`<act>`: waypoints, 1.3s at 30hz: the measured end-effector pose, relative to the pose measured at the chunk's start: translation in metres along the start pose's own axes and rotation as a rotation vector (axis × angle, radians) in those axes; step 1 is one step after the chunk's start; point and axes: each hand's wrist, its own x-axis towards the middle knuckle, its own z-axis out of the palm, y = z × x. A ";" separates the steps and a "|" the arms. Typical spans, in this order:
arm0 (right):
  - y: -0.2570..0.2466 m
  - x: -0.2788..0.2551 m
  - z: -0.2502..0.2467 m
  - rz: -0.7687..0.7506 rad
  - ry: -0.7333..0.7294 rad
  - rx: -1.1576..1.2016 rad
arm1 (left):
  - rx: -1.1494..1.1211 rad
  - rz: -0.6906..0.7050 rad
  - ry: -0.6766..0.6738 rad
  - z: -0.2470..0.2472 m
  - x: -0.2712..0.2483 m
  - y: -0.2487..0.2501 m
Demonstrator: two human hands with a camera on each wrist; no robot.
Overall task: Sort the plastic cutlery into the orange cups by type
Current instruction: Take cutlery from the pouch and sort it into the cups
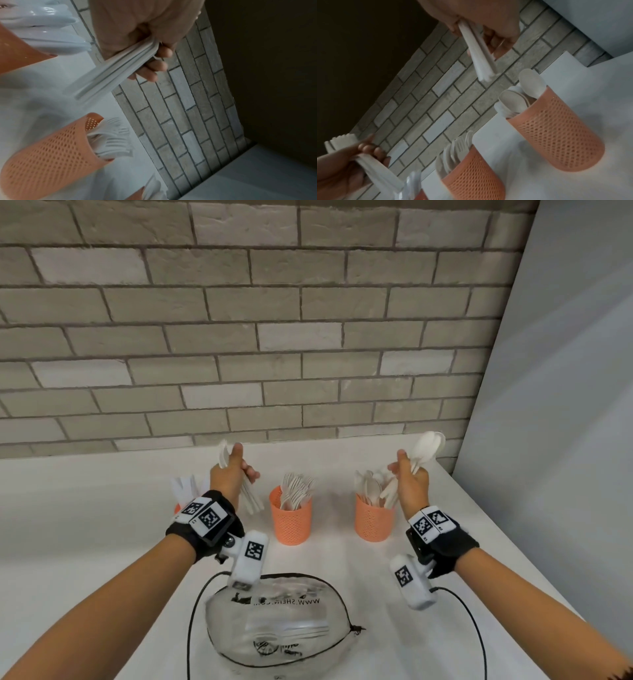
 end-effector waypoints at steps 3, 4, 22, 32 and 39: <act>0.007 0.019 0.004 -0.066 0.052 0.041 | -0.045 0.073 0.013 0.008 0.016 0.004; 0.012 0.024 0.005 -0.085 0.071 0.049 | -0.063 0.088 0.010 0.011 0.020 0.005; 0.093 0.050 0.012 -0.182 0.016 -0.122 | 0.131 0.023 -0.083 0.044 0.060 -0.043; 0.092 0.042 0.011 -0.290 -0.026 -0.427 | 0.407 0.144 -0.028 0.047 0.047 -0.078; 0.078 0.040 0.007 -0.267 -0.172 -0.429 | 0.606 0.335 -0.063 0.049 0.039 -0.091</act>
